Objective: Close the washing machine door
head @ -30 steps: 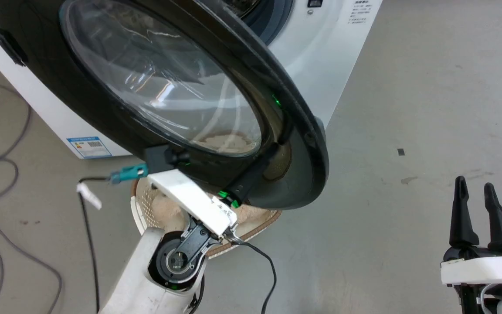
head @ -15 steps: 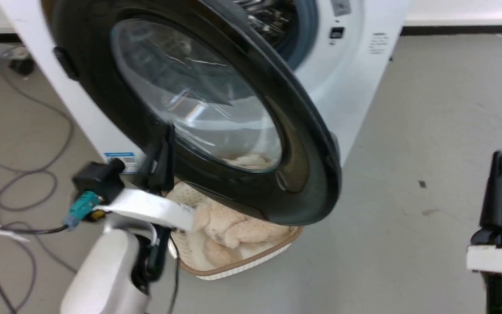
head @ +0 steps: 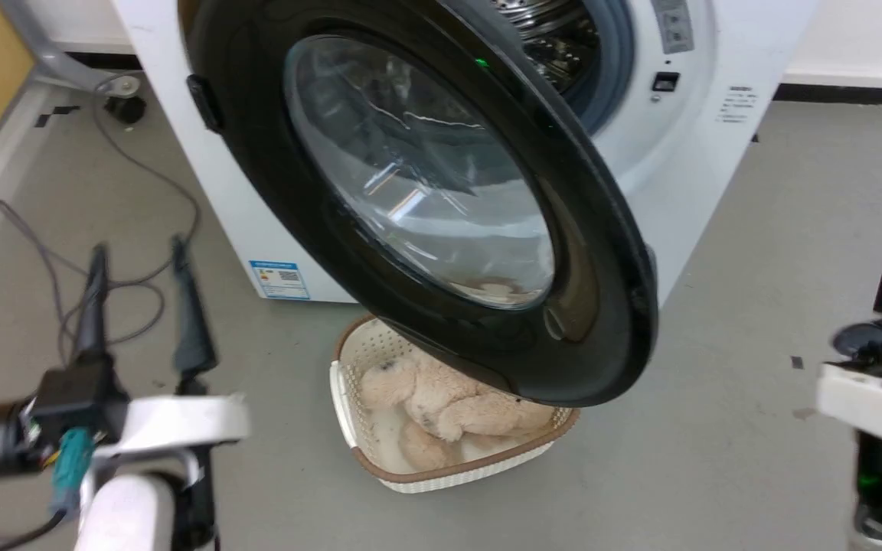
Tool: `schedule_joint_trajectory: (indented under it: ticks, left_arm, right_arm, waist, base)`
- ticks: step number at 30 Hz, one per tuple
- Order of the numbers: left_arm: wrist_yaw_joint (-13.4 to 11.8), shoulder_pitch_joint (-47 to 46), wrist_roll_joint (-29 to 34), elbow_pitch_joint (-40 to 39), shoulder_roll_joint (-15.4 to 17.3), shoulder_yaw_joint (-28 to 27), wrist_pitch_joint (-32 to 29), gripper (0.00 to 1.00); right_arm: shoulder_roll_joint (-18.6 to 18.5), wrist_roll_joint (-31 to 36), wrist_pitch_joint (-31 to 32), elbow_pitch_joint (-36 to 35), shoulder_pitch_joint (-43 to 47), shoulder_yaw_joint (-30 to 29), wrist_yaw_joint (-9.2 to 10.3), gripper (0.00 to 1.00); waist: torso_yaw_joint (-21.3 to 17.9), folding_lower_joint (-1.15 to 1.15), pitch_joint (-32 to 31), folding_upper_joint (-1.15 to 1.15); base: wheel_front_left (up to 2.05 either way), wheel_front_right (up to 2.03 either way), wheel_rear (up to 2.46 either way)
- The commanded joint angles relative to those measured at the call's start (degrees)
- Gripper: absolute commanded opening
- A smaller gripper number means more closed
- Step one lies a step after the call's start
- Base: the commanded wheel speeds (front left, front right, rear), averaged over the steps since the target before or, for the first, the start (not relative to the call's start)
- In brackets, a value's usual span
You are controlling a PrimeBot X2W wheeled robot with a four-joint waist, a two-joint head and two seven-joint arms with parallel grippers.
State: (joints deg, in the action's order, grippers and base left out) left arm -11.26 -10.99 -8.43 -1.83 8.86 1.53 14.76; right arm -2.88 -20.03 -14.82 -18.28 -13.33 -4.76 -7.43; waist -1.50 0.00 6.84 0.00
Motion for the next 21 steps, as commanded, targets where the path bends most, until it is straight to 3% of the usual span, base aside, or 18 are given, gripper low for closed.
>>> schedule_joint_trajectory:
  ticks: [1,6,10,17,21]
  left_arm:
    - [-0.4,1.6,0.5,-0.3,-0.3,-1.1,0.2,1.00]
    - [0.2,5.7,1.3,-1.2,-1.7,-4.3,0.2,1.00]
    - [1.1,7.3,1.6,-1.3,-2.6,-6.1,0.2,1.00]
    - [2.5,7.2,2.5,-1.0,-4.2,-7.1,0.2,1.00]
    - [3.2,6.6,2.3,-1.0,-5.0,-7.4,0.2,1.00]
  right_arm:
    - [0.0,0.6,-0.2,-1.4,-1.2,1.8,-0.06,0.00]
    - [-0.3,3.3,-0.2,-4.7,-2.4,10.4,-0.06,0.00]
    - [-2.6,3.4,-0.2,-4.6,-2.3,17.5,-0.06,0.00]
    - [-10.6,10.0,-0.2,1.3,-1.0,30.4,-0.06,0.00]
    - [-11.3,11.4,-0.2,5.6,0.8,32.4,-0.06,0.00]
  waist:
    - [0.6,0.00,0.0,0.00]
    - [1.8,0.00,0.1,0.00]
    - [2.5,0.00,0.4,0.00]
    - [3.5,0.00,1.0,0.00]
    - [3.5,0.00,2.1,0.00]
  base:
    - [0.00,0.00,0.00]
    - [0.00,0.00,0.00]
    - [0.00,0.00,0.00]
    - [0.00,0.00,0.00]
    - [0.00,0.00,0.00]
